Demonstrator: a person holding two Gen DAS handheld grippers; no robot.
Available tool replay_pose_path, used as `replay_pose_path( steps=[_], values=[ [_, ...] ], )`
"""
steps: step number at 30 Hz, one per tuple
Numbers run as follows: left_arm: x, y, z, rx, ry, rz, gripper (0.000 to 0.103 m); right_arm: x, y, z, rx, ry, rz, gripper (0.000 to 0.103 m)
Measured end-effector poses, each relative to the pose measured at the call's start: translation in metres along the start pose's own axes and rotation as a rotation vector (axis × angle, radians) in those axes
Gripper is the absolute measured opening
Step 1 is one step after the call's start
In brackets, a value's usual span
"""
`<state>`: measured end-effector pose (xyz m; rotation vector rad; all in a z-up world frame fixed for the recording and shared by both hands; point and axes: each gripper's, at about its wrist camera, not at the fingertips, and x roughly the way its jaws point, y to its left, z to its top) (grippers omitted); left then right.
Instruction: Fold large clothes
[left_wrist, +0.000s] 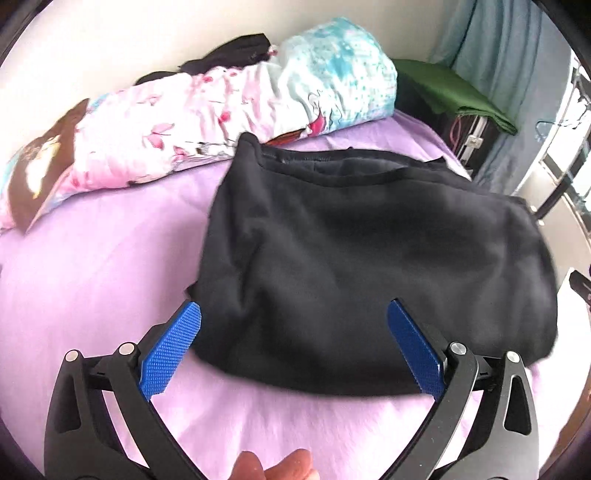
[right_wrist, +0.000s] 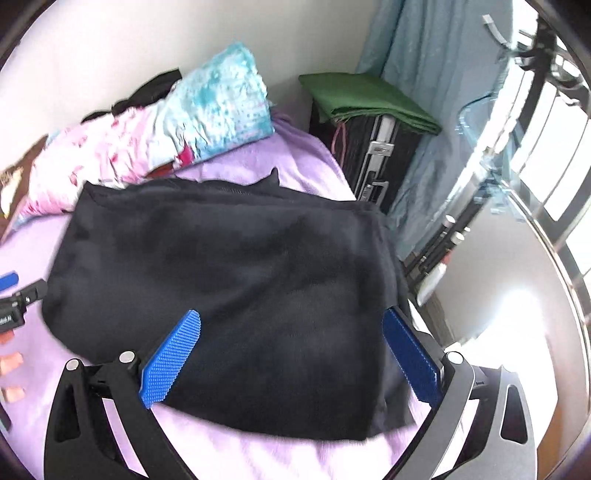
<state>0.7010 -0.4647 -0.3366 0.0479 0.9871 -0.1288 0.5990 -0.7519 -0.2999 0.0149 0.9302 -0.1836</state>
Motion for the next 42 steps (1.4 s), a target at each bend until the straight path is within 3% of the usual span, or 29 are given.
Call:
replay_pose_path(
  steps=[6, 11, 16, 20, 23, 28, 34, 42],
  values=[
    [-0.093, 0.003, -0.014, -0.013, -0.018, -0.016, 0.097, -0.087, -0.003, -0.007, 0.054, -0.004, -0.017, 0.097],
    [-0.159, 0.005, -0.018, 0.058, -0.047, -0.007, 0.097, -0.143, 0.001, -0.010, 0.092, -0.018, -0.038, 0.097],
    [-0.224, 0.007, -0.028, 0.088, -0.046, -0.018, 0.097, -0.221, 0.024, -0.033, 0.082, -0.046, -0.059, 0.097],
    [-0.280, 0.007, -0.045, 0.104, -0.040, -0.064, 0.097, -0.284, 0.045, -0.058, 0.114, -0.053, -0.025, 0.097],
    [-0.319, 0.006, -0.064, 0.094, -0.017, -0.091, 0.097, -0.326, 0.065, -0.076, 0.108, -0.078, -0.036, 0.097],
    [-0.387, 0.000, -0.098, 0.164, -0.052, -0.132, 0.097, -0.389, 0.092, -0.095, 0.089, -0.108, -0.003, 0.097],
    [-0.442, 0.015, -0.122, 0.174, -0.081, -0.139, 0.097, -0.459, 0.124, -0.104, -0.012, -0.188, 0.008, 0.097],
    [-0.483, 0.052, -0.137, 0.093, -0.087, -0.095, 0.097, -0.508, 0.152, -0.138, 0.012, -0.170, 0.046, 0.097]
  ],
)
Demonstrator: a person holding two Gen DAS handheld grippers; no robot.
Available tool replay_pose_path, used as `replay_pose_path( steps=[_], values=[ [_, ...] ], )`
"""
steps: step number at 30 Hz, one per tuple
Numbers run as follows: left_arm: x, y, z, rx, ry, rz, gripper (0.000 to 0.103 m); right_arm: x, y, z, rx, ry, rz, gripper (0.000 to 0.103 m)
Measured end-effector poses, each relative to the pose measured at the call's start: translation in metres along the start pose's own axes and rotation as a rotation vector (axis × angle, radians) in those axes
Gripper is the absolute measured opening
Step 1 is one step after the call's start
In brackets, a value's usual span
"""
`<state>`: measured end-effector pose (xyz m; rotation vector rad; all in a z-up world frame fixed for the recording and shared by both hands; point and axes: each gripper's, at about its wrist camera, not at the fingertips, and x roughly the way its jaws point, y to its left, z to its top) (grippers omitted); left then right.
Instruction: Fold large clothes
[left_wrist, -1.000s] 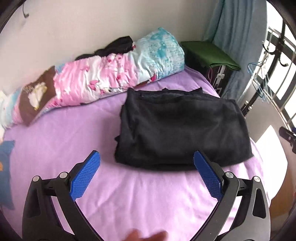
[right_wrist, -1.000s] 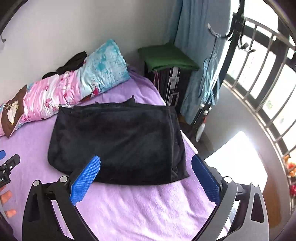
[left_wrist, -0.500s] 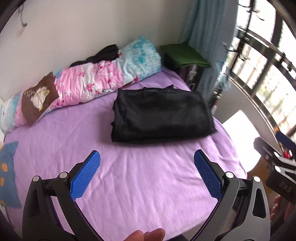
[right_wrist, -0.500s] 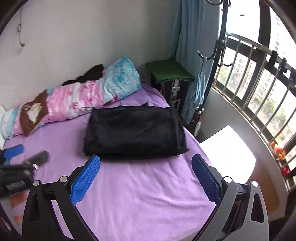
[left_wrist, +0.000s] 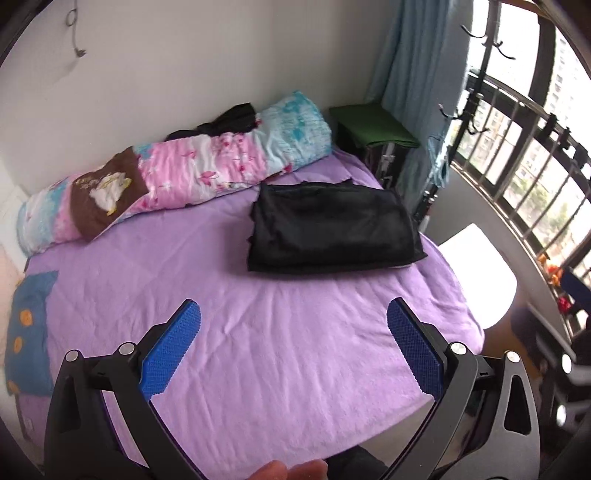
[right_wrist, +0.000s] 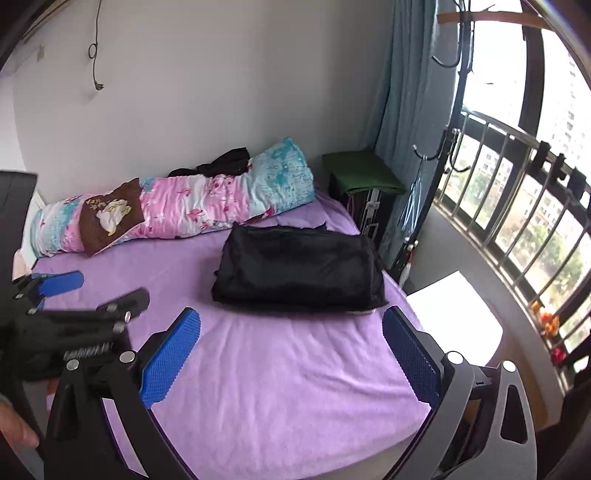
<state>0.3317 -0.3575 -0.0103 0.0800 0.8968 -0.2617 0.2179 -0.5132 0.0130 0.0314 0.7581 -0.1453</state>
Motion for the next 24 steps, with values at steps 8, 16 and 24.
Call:
replay_pose_path(
  steps=[8, 16, 24],
  values=[
    [-0.022, 0.018, 0.003, 0.031, -0.053, -0.019, 0.097, -0.011, 0.003, 0.008, 0.009, -0.034, -0.022, 0.097],
    [-0.037, 0.017, -0.007, 0.062, -0.078, -0.031, 0.097, -0.012, -0.002, 0.005, 0.041, -0.017, -0.010, 0.097],
    [-0.036, 0.013, -0.006, 0.068, -0.073, -0.040, 0.097, -0.012, -0.007, 0.005, 0.043, -0.017, -0.010, 0.097]
  ],
)
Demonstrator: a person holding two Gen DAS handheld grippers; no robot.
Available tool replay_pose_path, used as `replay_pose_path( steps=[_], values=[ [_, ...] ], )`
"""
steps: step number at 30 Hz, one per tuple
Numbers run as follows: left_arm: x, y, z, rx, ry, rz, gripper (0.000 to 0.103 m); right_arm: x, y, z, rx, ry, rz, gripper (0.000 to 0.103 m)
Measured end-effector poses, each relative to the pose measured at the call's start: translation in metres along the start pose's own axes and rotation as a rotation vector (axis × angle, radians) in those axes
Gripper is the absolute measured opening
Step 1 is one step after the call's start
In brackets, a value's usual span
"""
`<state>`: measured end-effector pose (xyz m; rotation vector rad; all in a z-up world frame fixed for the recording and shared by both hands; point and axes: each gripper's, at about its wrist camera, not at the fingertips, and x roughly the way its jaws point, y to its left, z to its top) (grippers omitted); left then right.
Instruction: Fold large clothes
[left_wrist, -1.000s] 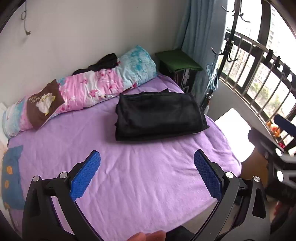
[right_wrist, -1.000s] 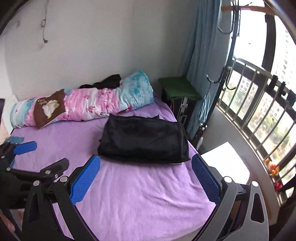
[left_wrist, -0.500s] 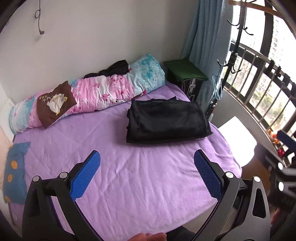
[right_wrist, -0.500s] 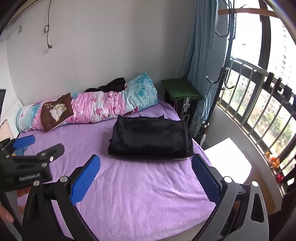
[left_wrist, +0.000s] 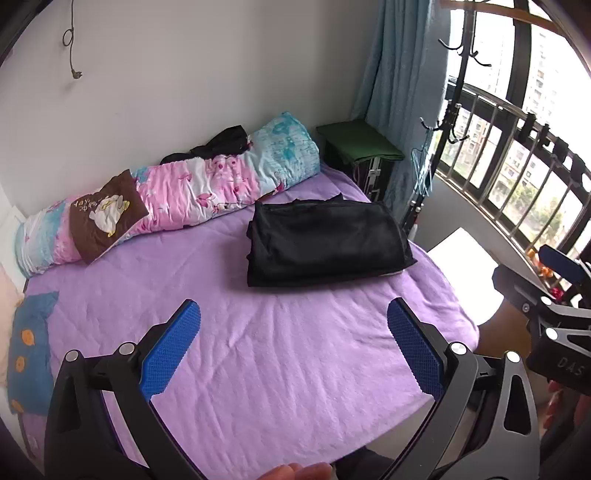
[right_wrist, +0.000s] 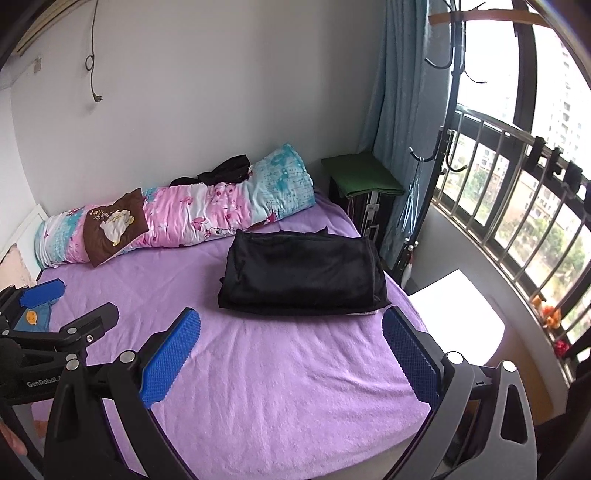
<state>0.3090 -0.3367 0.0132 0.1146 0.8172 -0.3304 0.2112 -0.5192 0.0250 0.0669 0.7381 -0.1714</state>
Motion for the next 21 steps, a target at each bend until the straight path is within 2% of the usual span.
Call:
replay_pose_path(
  steps=[21],
  values=[
    [0.0056, -0.0084, -0.0029, 0.004, 0.018, -0.030, 0.097, -0.0054, -0.0053, -0.0050, 0.004, 0.017, -0.011, 0.097]
  ],
)
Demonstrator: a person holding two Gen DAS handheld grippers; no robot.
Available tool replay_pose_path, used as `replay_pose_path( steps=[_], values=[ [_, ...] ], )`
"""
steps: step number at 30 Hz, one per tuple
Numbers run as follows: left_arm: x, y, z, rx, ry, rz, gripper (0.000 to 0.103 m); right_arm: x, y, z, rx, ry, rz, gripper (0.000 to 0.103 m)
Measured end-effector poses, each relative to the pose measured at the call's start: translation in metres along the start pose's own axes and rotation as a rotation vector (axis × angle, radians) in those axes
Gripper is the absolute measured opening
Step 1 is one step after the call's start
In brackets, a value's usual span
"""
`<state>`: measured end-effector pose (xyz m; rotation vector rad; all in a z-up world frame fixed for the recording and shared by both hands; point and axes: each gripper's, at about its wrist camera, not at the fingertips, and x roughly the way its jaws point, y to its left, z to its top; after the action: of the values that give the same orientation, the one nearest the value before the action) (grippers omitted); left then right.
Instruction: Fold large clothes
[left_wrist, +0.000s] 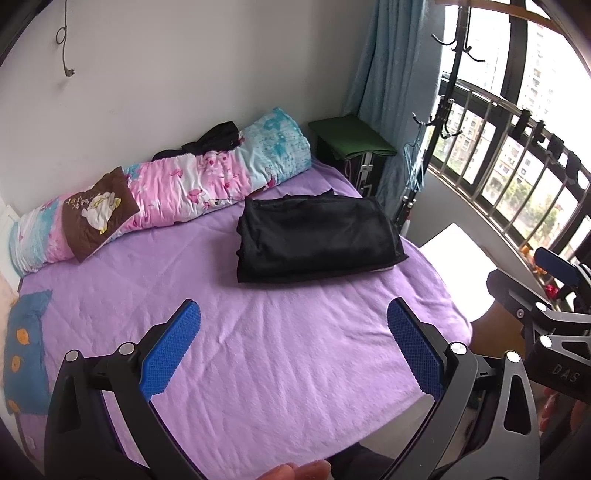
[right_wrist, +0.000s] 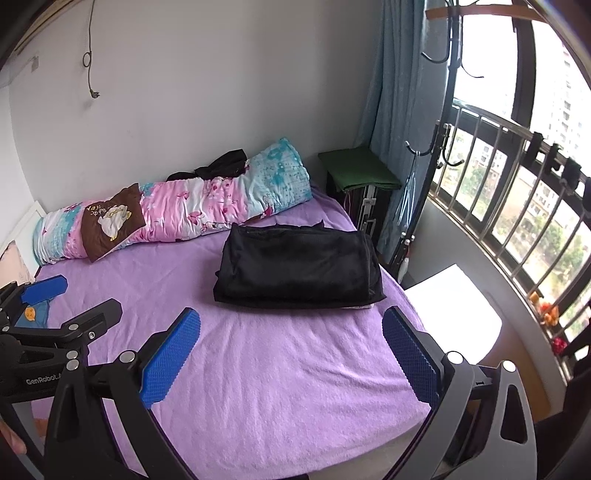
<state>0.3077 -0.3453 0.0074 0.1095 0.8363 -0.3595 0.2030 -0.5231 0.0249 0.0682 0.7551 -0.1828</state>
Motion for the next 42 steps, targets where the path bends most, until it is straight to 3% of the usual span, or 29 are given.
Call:
replay_pose_path(
  steps=[42],
  values=[
    [-0.0028, -0.0029, 0.0031, -0.017, -0.011, -0.003, 0.097, 0.0028, 0.0017, -0.0014, -0.030, -0.002, 0.014, 0.097]
  ],
)
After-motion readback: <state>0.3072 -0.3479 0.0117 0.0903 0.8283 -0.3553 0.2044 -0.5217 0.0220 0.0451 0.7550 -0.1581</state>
